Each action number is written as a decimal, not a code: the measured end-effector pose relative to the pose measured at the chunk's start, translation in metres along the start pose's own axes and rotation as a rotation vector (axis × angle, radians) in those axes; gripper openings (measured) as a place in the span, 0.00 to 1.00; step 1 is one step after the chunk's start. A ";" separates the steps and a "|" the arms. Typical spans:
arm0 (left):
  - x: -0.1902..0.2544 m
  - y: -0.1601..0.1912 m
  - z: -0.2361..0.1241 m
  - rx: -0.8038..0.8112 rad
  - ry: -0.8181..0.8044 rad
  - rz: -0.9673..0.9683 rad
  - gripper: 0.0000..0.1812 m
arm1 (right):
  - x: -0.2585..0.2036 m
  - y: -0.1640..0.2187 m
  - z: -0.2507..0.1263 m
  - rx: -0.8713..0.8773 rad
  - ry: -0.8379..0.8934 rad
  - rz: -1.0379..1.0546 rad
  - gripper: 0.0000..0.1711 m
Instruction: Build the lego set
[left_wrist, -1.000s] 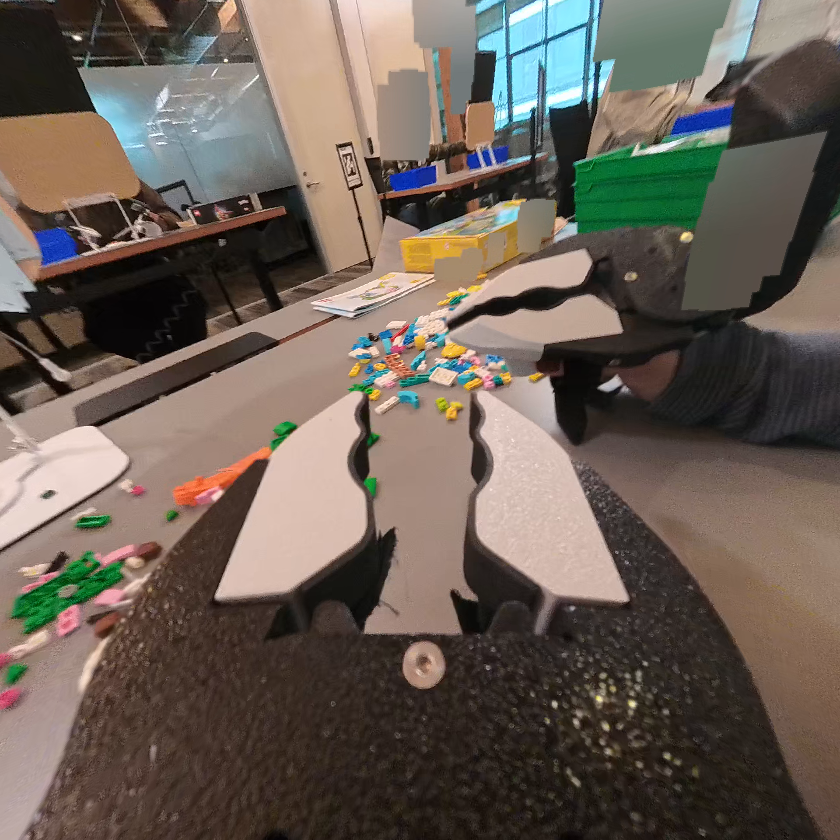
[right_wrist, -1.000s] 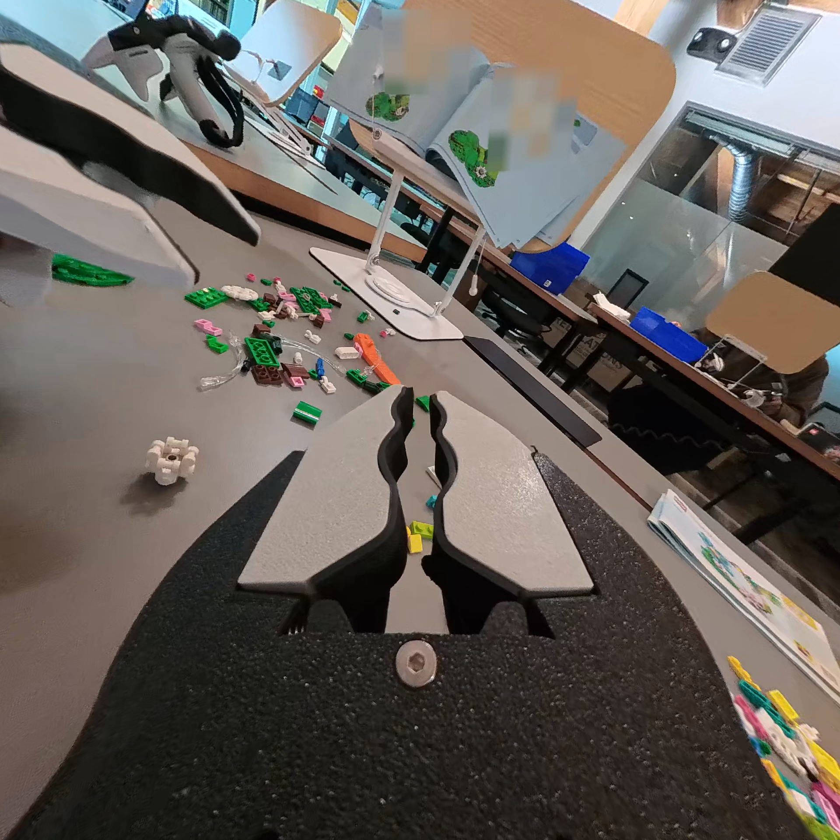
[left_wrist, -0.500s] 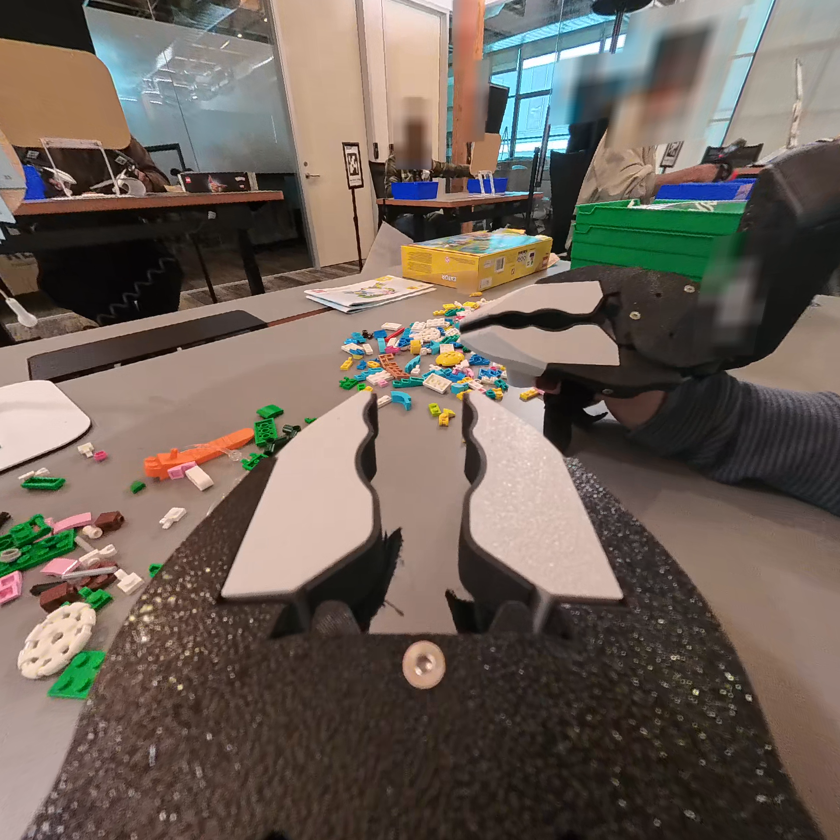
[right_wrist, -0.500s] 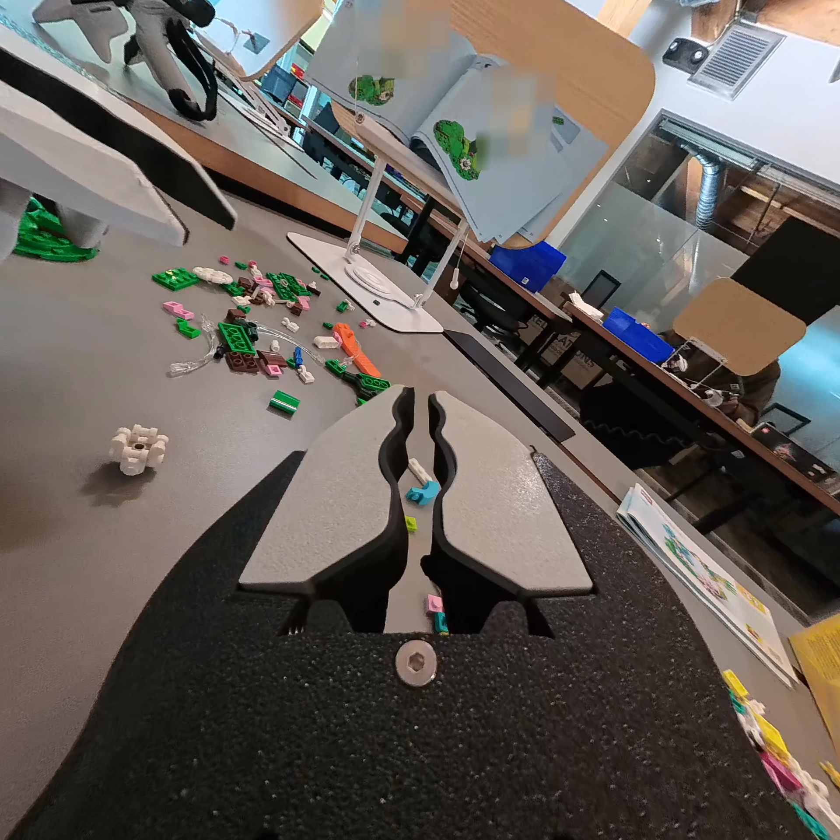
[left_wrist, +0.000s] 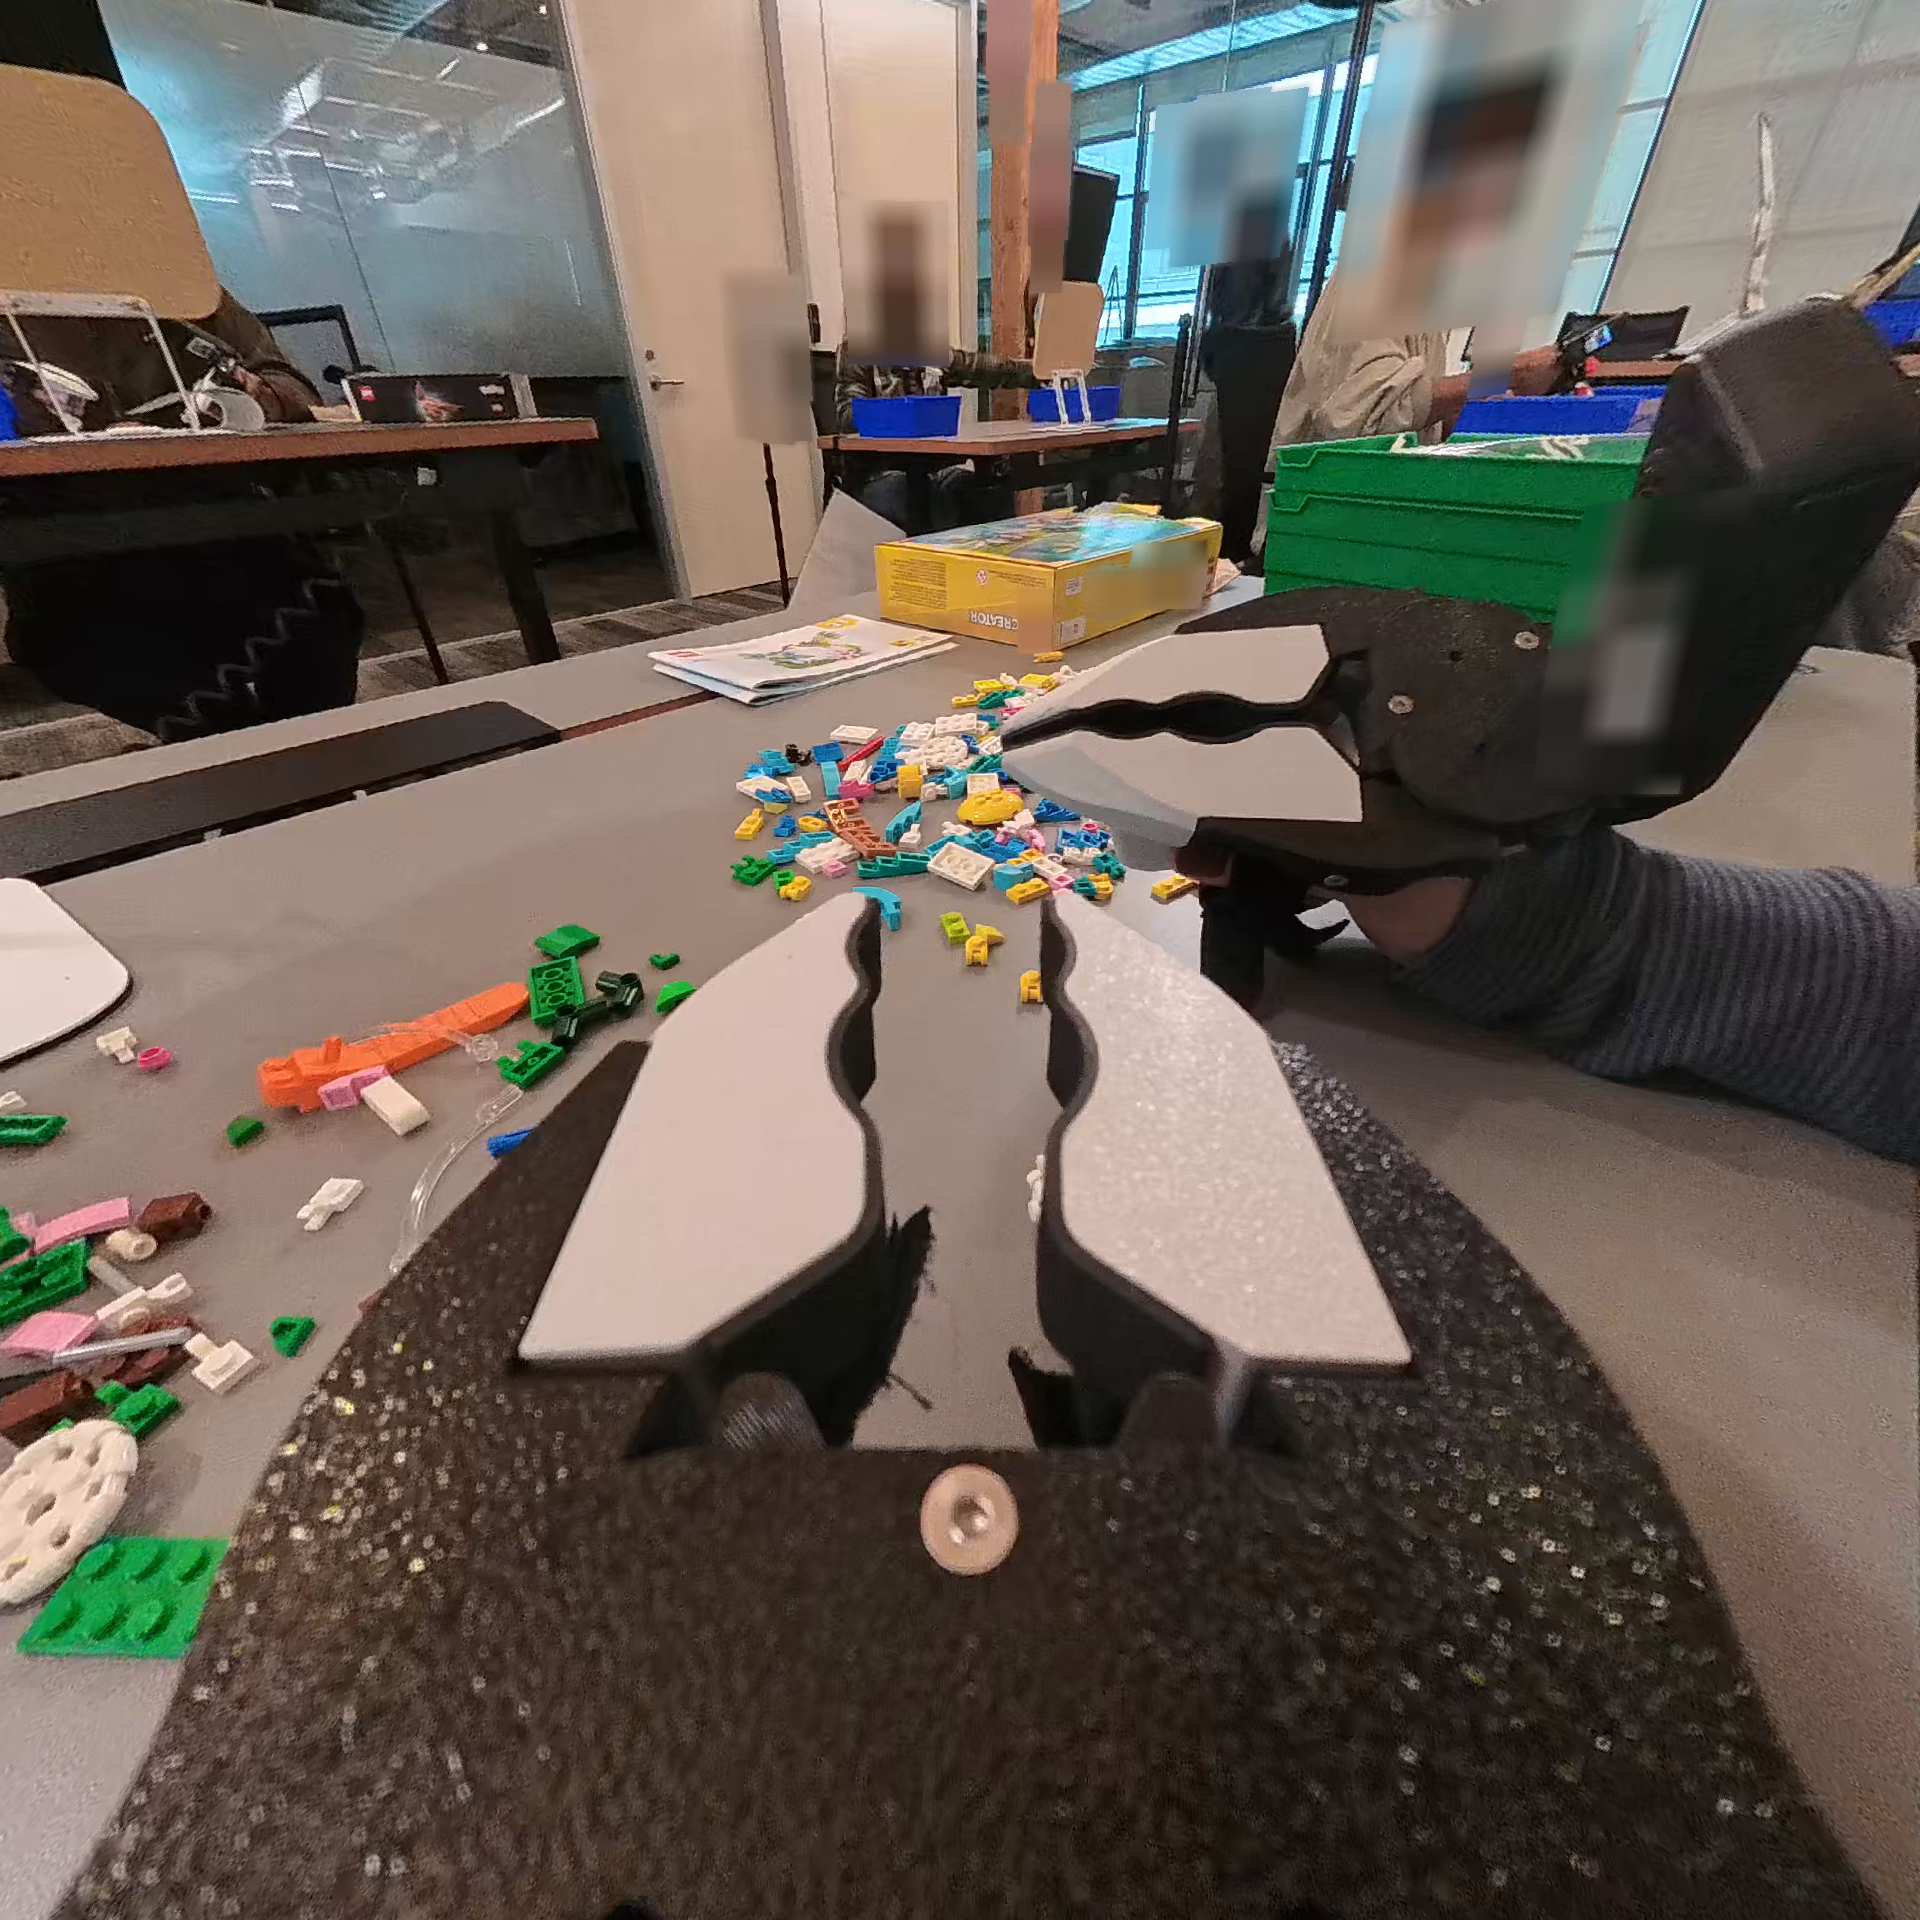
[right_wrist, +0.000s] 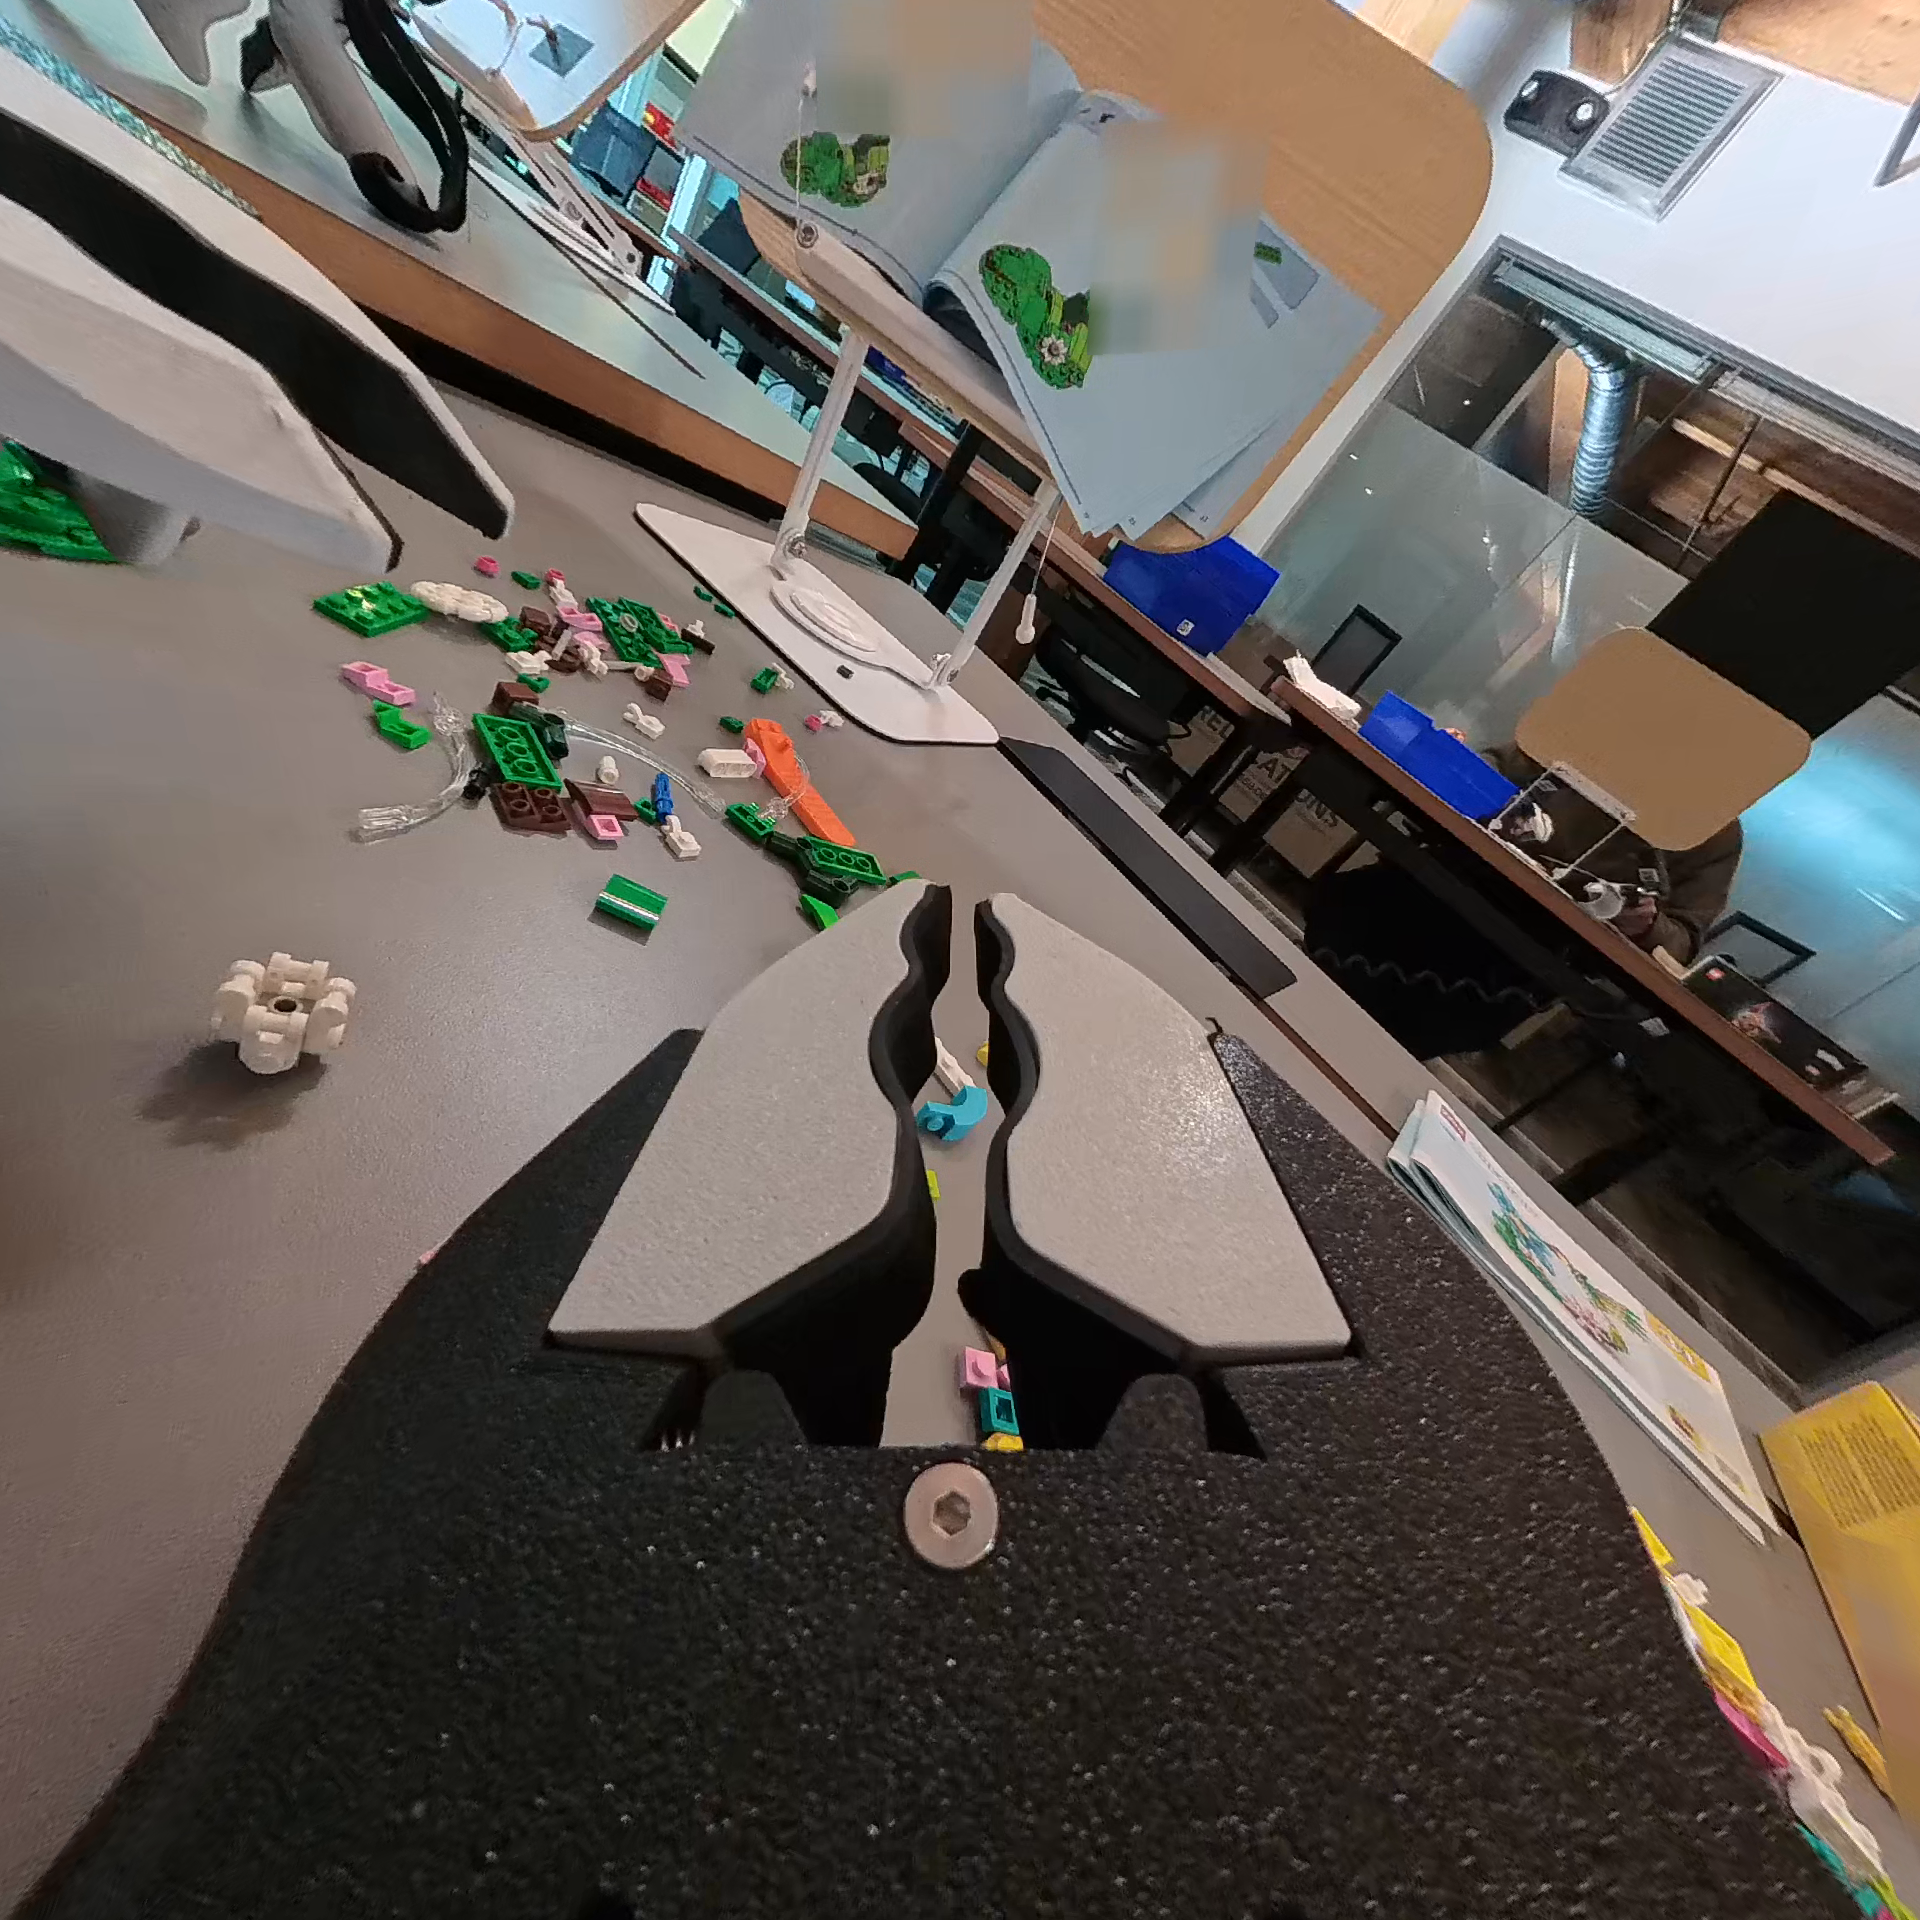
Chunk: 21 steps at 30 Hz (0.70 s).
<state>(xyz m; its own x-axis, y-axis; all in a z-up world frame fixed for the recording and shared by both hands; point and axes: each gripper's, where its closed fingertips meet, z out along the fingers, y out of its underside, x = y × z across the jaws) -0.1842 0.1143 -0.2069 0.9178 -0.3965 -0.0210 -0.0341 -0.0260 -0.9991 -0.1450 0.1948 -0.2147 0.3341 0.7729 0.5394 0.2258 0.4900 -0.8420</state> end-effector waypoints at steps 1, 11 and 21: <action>0.001 0.000 0.000 0.001 0.001 0.001 0.16 | 0.000 0.000 0.000 0.000 0.001 -0.001 0.02; -0.005 -0.017 -0.011 0.131 0.010 -0.041 0.10 | 0.001 0.001 0.000 -0.004 0.010 -0.006 0.00; -0.005 -0.016 -0.012 0.134 0.010 -0.024 0.00 | 0.013 0.002 -0.004 -0.005 0.083 -0.001 0.03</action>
<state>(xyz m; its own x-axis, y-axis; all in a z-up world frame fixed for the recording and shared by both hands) -0.1927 0.1061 -0.1900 0.9136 -0.4067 0.0023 0.0412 0.0869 -0.9954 -0.1360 0.2045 -0.2091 0.4083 0.7365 0.5393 0.2303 0.4886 -0.8416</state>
